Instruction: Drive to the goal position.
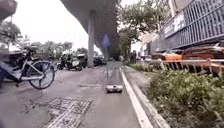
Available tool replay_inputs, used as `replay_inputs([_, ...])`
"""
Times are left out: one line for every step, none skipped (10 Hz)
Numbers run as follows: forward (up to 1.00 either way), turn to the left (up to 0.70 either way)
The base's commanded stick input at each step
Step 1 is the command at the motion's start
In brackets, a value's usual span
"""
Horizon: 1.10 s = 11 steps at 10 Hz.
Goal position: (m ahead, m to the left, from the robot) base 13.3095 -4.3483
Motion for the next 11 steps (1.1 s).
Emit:
replay_inputs([0.69,0.01])
replay_inputs([0.69,-0.07])
replay_inputs([0.69,-0.13])
replay_inputs([0.69,-0.12])
replay_inputs([0.69,-0.06])
replay_inputs([0.69,0.01])
replay_inputs([0.69,0.01])
replay_inputs([0.69,0.01])
replay_inputs([0.69,0.01])
replay_inputs([0.69,0.01])
replay_inputs([0.69,0.01])
